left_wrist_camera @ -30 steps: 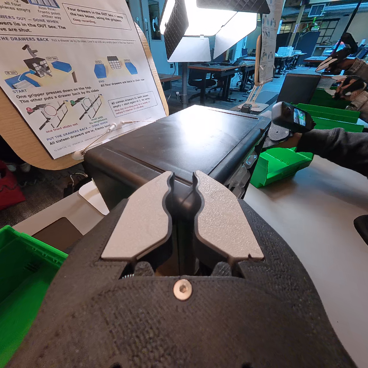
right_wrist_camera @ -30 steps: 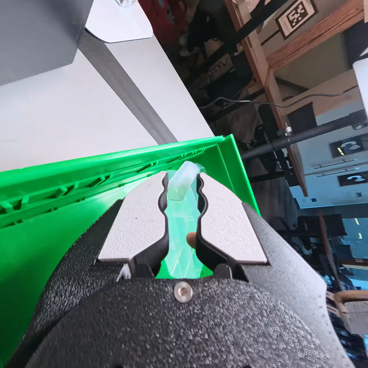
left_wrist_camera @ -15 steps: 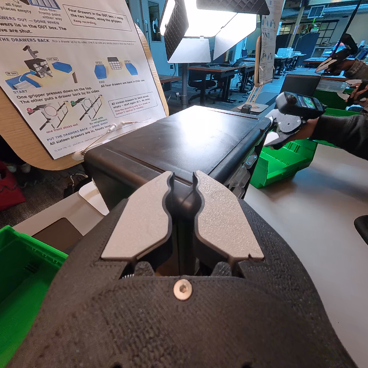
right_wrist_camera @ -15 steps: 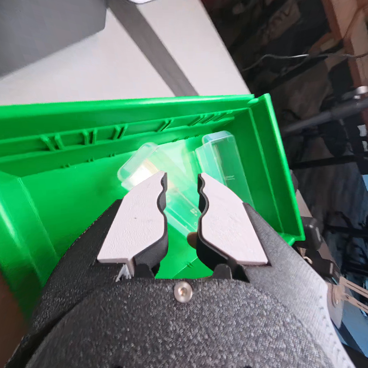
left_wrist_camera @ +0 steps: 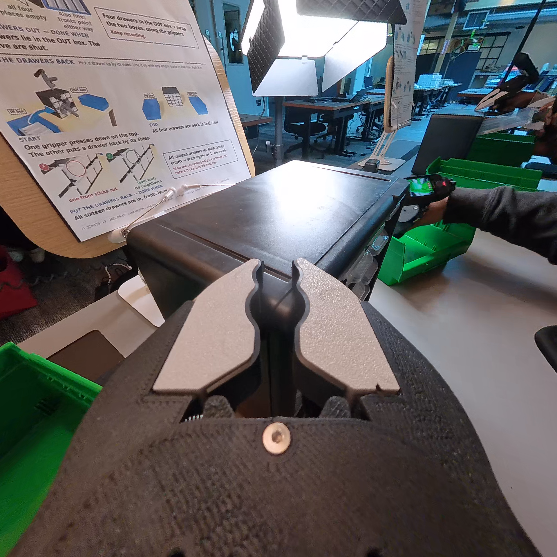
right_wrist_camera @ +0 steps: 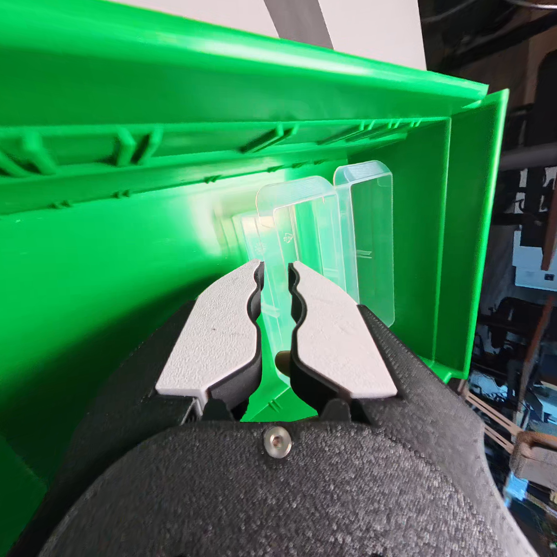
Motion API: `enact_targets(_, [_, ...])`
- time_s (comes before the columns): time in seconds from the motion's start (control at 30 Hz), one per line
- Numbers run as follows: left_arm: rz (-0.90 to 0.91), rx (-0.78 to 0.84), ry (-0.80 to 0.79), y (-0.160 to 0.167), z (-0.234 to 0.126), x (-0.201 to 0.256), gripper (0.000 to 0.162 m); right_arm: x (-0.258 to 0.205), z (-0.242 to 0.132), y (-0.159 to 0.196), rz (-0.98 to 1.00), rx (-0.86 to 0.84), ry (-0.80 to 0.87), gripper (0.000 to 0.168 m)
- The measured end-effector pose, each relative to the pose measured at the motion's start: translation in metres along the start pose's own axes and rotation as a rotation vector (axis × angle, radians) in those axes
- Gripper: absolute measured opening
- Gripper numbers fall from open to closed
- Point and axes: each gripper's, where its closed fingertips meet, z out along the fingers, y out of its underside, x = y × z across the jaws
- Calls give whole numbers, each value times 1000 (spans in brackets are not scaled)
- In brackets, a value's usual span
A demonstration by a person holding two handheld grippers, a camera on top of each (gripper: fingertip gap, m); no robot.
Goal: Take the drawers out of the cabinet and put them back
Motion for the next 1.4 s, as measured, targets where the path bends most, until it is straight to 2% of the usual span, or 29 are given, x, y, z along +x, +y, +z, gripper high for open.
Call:
enact_targets(0.17, [3,-5,0,0,0,0,18,10,7,2,33,-32,37,20])
enact_targets(0.3, [5,-8,1,0,0,0,17,10,-11,-9,92,36,28,26])
enact_targets(0.4, [4,-12,1,0,0,0,17,15,-49,-35,178,192,63,26])
enact_targets(0.53, [-2,-22,-3,0,0,0,17,12,-119,-75,248,408,169,25])
enact_targets(0.63, [-10,-24,-3,1,0,0,16,-11,-170,-111,153,544,266,25])
enact_targets(0.73, [-18,-28,-4,1,0,0,15,-53,-197,-149,-34,620,324,24])
enact_targets(0.9, [-11,-38,-16,1,-1,0,13,-111,-186,-200,-311,632,386,24])
enact_targets(1.03, [1,-49,-23,1,-2,0,13,-122,-173,-226,-377,643,427,24])
enact_targets(1.2, [25,-69,-31,1,-4,-2,17,-123,-171,-237,-473,644,505,13])
enact_targets(1.4, [45,-90,-32,1,-3,-3,19,-131,-181,-228,-488,656,515,11])
